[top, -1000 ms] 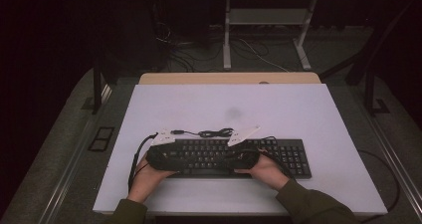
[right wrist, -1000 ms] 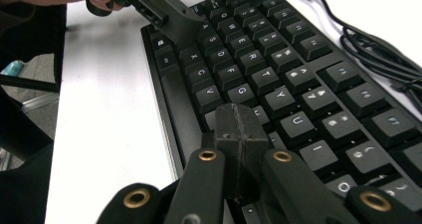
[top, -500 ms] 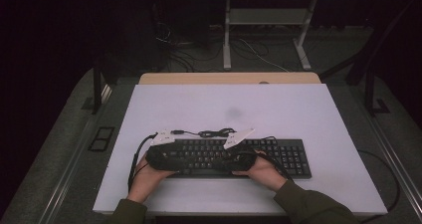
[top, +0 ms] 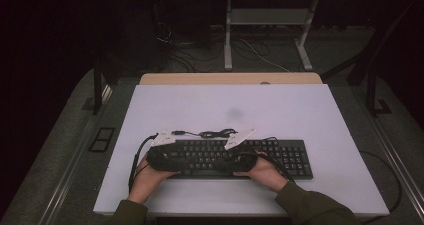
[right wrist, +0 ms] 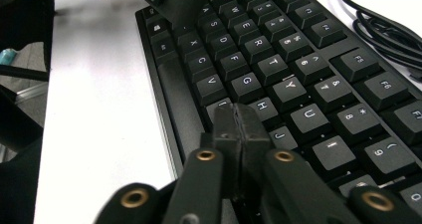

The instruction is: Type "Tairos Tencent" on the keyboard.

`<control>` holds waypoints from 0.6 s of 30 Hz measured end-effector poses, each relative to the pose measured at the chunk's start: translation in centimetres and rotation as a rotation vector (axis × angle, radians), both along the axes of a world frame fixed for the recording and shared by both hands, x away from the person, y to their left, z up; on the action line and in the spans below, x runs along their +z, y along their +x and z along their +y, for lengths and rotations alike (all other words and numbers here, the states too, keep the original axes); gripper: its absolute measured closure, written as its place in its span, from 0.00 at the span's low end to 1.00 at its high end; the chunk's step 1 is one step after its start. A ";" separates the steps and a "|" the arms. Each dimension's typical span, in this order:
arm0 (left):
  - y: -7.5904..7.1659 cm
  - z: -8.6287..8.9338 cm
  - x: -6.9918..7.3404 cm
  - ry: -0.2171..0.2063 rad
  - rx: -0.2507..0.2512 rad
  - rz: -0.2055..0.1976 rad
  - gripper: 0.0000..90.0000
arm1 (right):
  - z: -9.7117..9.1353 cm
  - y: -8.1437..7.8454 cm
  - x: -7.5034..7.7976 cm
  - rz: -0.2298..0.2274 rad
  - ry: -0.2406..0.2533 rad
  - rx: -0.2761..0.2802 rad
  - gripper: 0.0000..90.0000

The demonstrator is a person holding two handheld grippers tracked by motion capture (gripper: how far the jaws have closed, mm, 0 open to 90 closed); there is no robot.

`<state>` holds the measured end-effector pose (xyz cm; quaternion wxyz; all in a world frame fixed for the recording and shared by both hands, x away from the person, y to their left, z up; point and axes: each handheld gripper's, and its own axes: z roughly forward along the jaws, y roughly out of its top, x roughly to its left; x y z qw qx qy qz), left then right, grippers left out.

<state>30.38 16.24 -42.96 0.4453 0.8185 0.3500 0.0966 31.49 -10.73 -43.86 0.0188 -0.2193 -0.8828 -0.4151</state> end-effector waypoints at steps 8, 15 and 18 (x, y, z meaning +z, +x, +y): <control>0.0 0.0 0.1 -0.003 -0.001 -0.007 0.27 | -0.4 0.1 0.4 -0.010 0.029 -0.012 0.91; 0.0 -0.2 0.1 -0.007 -0.003 -0.010 0.29 | -1.0 0.2 0.8 -0.028 0.054 -0.038 0.78; 0.0 -0.3 0.2 -0.009 -0.006 -0.007 0.31 | -1.3 0.4 0.9 -0.034 0.056 -0.047 0.71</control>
